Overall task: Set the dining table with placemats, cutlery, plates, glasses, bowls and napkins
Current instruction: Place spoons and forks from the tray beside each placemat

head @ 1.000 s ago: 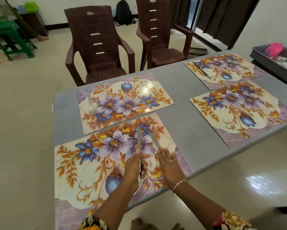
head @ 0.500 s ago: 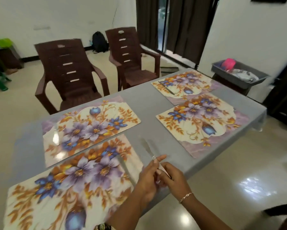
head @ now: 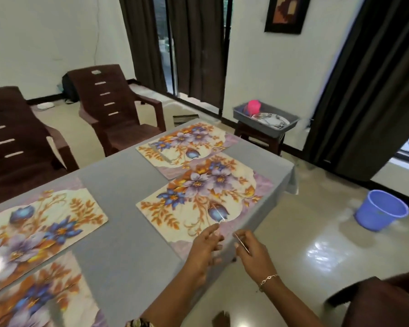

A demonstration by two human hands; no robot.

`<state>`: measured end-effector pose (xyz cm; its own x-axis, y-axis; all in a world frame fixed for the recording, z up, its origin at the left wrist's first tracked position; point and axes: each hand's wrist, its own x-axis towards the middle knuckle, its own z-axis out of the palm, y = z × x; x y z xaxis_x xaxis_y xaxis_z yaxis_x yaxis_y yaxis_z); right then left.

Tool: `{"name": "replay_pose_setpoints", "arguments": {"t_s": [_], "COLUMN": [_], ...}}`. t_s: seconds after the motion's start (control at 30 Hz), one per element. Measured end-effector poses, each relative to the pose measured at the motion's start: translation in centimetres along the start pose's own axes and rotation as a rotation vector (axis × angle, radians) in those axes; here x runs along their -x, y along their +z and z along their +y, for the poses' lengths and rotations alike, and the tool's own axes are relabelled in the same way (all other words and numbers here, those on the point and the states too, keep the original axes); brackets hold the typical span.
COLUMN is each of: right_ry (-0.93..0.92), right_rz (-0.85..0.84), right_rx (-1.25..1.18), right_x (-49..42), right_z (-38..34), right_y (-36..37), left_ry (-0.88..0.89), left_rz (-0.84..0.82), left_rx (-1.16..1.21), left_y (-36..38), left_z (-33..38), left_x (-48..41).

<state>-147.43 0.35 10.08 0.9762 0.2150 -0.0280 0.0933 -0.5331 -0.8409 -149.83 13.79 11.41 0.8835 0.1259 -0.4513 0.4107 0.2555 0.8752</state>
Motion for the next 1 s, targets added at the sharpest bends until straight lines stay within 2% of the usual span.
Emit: {"name": "replay_pose_setpoints", "arguments": {"t_s": [0.17,0.33,0.47,0.6,0.73,0.83,0.9,1.0], "right_ry": [-0.067,-0.023,-0.011,-0.001,-0.025,-0.071,-0.191,-0.225], "right_rz": [0.09,0.069,0.042,-0.014,-0.008,-0.108,-0.142,-0.278], "right_rx": [0.27,0.452,0.509,0.514,0.49,0.536,0.574,0.7], "right_x": [-8.8,-16.5,-22.0,-25.2,-27.3,-28.3,-28.5,-28.6], "right_z": [3.8,6.6,7.9,8.7,8.8,9.0,9.2,9.3], "right_y": [-3.6,-6.4,-7.0,-6.5,-6.1,-5.9,-5.6,-5.2], "left_ry": [0.078,0.185,0.266,0.264,0.246,0.245,0.248,0.238], "left_rz": [0.184,0.307,0.321,0.32,0.399,0.479,0.517,0.552], "left_rx": [-0.09,-0.312,-0.492,-0.516,-0.499,-0.47,-0.463,-0.481], "left_y": [1.9,3.9,5.3,5.6,5.0,4.6,4.6,5.2], "left_z": [1.1,3.1,4.8,5.6,5.7,5.9,5.8,5.8], "left_x": [-8.7,-16.7,-21.2,-23.0,-23.7,-23.8,-23.9,-24.1]}}
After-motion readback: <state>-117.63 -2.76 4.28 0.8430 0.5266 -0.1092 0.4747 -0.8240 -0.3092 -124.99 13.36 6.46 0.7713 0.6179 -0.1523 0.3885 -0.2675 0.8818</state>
